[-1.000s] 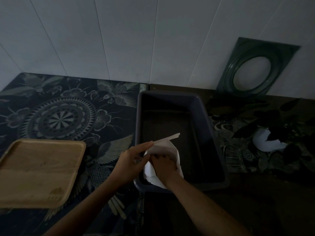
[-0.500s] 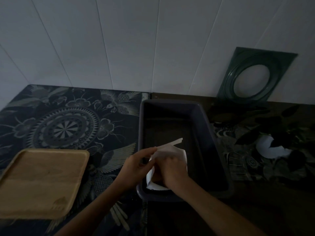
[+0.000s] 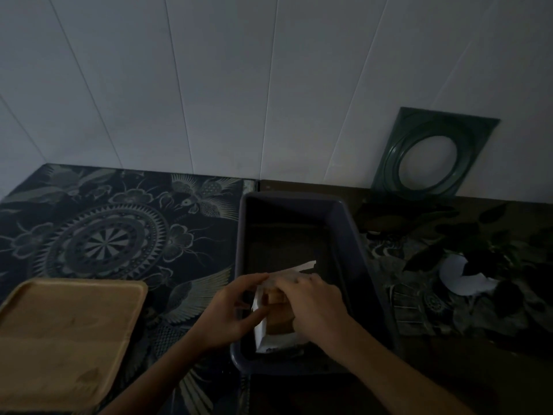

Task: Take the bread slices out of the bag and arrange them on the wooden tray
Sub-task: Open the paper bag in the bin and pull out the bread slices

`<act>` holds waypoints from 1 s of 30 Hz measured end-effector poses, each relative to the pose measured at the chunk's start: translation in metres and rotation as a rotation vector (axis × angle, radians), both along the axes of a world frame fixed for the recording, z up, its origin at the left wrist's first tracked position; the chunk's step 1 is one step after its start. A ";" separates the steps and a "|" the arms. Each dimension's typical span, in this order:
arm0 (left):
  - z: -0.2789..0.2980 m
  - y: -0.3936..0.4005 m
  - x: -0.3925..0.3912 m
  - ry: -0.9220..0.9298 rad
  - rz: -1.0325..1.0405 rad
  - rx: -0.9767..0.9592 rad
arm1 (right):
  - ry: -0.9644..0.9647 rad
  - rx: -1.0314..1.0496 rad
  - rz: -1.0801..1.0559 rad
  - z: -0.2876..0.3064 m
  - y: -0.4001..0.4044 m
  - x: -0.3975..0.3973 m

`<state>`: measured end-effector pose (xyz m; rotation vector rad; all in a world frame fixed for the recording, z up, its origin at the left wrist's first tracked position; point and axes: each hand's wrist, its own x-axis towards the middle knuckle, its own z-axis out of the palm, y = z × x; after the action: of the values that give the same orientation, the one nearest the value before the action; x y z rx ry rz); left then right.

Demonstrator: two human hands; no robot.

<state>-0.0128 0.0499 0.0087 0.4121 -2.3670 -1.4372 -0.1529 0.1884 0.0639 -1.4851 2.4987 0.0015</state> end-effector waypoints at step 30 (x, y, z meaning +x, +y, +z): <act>0.052 0.003 -0.008 0.212 0.043 0.289 | -0.872 -0.330 0.026 0.117 -0.005 -0.083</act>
<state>-0.0212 0.0529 0.0610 0.3594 -1.9806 -1.7172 -0.2354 0.1830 0.1806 -1.2316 1.8029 -0.8851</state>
